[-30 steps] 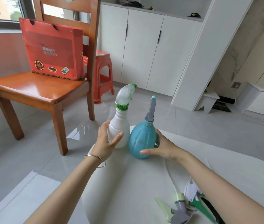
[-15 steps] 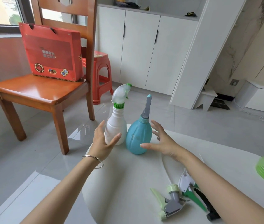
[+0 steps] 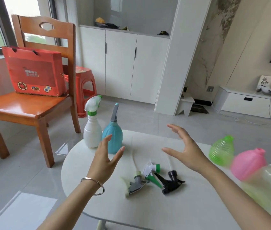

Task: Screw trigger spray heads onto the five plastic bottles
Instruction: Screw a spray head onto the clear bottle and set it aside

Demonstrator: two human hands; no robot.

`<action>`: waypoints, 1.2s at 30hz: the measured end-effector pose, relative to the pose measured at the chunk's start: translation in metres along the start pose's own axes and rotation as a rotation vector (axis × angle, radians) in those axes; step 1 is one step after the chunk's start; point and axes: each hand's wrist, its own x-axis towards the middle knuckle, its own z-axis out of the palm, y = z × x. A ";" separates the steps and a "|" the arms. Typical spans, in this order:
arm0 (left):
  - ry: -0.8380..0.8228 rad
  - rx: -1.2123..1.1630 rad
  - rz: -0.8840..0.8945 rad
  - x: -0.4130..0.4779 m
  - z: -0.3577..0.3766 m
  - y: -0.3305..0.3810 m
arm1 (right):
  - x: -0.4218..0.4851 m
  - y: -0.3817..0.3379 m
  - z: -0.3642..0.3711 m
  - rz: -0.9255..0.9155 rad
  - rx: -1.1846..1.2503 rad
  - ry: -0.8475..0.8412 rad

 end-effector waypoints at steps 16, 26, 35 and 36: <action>-0.393 -0.003 0.198 -0.031 0.212 0.148 | -0.134 0.084 -0.177 0.138 -0.198 0.626; -0.537 -0.018 0.081 -0.049 0.277 0.143 | -0.148 0.165 -0.161 0.449 0.206 0.564; -0.559 -0.058 0.101 -0.054 0.283 0.143 | -0.139 0.139 -0.148 0.417 0.274 0.615; -0.563 -0.058 0.115 -0.052 0.278 0.143 | -0.137 0.131 -0.145 0.410 0.340 0.593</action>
